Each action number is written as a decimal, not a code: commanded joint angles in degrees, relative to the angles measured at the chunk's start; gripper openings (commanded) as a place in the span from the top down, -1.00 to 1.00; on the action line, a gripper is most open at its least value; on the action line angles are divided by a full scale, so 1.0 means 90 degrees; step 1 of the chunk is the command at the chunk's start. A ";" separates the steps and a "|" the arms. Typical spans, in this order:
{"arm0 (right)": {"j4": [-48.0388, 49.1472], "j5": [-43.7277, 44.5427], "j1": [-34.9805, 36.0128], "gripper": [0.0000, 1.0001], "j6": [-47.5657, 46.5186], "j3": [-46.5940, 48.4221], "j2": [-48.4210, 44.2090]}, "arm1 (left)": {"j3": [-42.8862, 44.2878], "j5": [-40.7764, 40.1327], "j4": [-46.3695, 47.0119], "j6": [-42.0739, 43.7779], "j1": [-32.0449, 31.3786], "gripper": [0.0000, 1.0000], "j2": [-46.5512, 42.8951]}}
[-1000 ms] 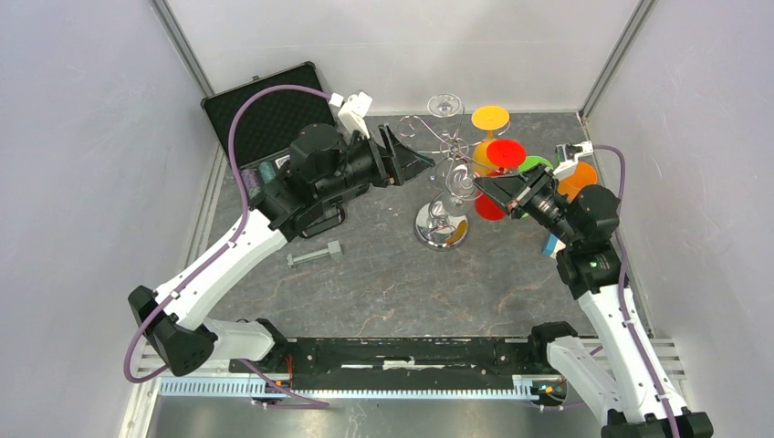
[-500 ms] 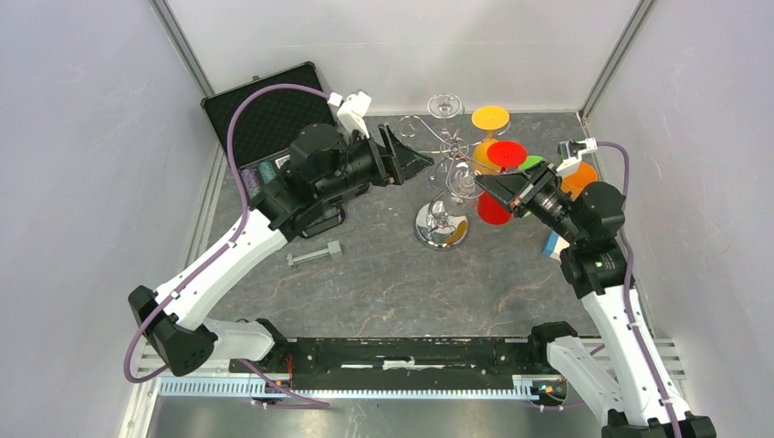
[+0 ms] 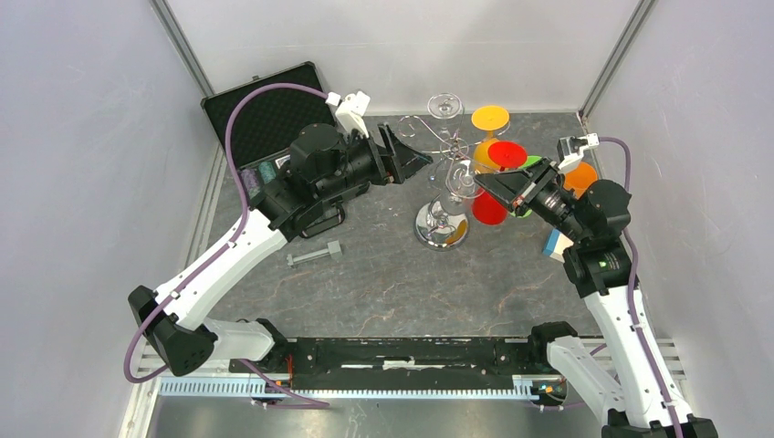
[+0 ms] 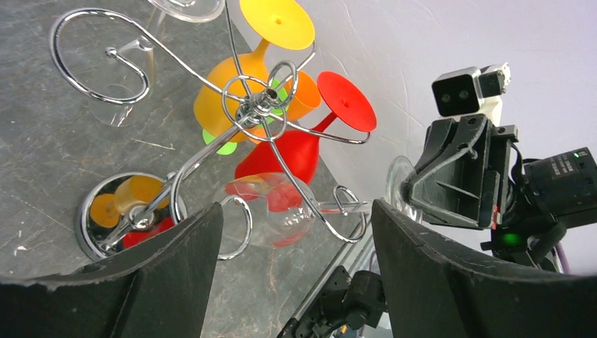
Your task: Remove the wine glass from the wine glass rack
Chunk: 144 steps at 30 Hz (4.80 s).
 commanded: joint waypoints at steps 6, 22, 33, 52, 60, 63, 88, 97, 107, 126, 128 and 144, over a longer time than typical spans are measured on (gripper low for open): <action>0.0170 -0.0356 0.0037 1.00 0.0257 0.0284 -0.0113 | 0.0277 -0.0738 -0.0017 0.0541 -0.0036 -0.64 -0.0201; 0.0687 -0.0355 0.0352 1.00 0.0546 0.0063 0.0066 | 0.0228 -0.1150 -0.0066 0.0669 -0.0028 -0.68 -0.0309; 0.1214 0.1059 0.0507 1.00 0.0553 -0.0437 0.0121 | -0.0021 -0.1149 -0.0067 0.0647 -0.0026 -0.71 -0.0579; 0.0001 0.2127 0.0555 1.00 0.0688 -0.0255 -0.0570 | -0.1332 -0.0287 0.1170 0.1368 -0.0031 -0.90 -0.1559; -0.0862 0.1955 0.0560 1.00 0.0693 -0.0164 -0.1050 | -0.1979 0.1180 0.2388 0.2140 -0.0031 -0.91 -0.1829; -0.1039 0.1772 0.0556 1.00 0.0751 -0.0104 -0.1243 | -0.2152 0.1957 0.2748 0.2508 -0.0034 -0.90 -0.1814; -0.0546 -0.0392 0.0556 1.00 0.0963 0.0497 -0.1283 | -0.0996 0.3172 0.3405 0.4716 -0.1383 -0.30 0.0435; -0.0203 -0.0387 0.0556 1.00 0.1080 0.0440 -0.1221 | -0.1109 0.3389 0.3416 0.4235 -0.1387 0.62 0.0481; 0.0185 -0.0321 0.0555 0.14 0.0844 0.0118 -0.1249 | -0.1104 0.3535 0.4048 0.3487 -0.1388 0.95 0.0510; 0.0373 0.1015 0.0555 -0.68 -0.1227 -0.0444 -0.1766 | -0.1838 0.0205 0.6359 0.2000 -0.1386 0.95 -0.0748; 0.0635 0.0918 0.0556 -0.73 -0.1194 -0.0593 -0.1763 | -0.1828 -0.0174 0.6518 0.1676 -0.1388 0.95 -0.0782; 0.2586 0.0060 0.0557 -0.85 -0.0269 -0.1140 -0.1434 | -0.1401 -0.1147 0.6341 0.0641 -0.1398 0.95 -0.0543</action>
